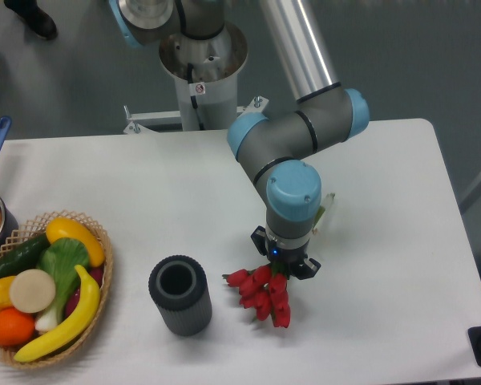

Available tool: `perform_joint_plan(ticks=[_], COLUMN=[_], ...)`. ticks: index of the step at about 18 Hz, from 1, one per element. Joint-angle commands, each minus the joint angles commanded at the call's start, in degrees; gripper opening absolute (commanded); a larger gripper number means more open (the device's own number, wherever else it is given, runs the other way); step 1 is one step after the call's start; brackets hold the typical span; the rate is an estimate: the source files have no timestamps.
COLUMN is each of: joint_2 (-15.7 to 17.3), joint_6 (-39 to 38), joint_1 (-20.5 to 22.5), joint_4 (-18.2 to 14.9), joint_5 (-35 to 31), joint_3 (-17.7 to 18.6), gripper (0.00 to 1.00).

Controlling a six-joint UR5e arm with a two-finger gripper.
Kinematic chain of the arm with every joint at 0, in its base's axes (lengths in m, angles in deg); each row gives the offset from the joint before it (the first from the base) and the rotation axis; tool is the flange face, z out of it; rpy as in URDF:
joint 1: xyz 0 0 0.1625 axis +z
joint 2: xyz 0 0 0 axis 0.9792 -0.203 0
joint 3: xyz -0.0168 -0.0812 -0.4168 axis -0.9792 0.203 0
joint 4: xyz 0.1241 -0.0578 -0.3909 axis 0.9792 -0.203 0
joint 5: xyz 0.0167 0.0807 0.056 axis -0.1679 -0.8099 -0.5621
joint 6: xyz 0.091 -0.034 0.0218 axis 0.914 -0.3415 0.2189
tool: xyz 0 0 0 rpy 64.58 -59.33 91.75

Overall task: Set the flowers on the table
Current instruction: 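Lay the tulips flat on the table and open the gripper, then lift the open gripper up away from the tulips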

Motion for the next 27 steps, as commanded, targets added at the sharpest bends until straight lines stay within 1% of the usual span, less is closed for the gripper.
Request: perform_joint_plan(ticks=[1,8,12,15,19,20,22,25,27], joint_2=[0.0,-0.01,0.78,3.15,7.37,7.99,8.35,8.43,9.31], joint_6=[0.0,-0.09,0.0,-0.09,0.0,0.26,0.53,0.61,0.7], joint_1=[0.0,-0.09,-0.18,-0.26,0.09,0.09,0.87,2.37,3.77], joint_4=[0.0,0.09,0.18,0.36,0.44,0.18,-0.52,-0.79,-0.96], joint_5=[0.0,0.0,-0.17,-0.61,-1.14,-3.06,-6.32,-6.15,-6.15], joint_3=[0.0,-0.09,0.09,0.96,2.02,2.02,2.11,2.29,2.46], gripper=[0.72,0.99,1.0,1.0,1.0,1.0,1.0,1.0,1.0])
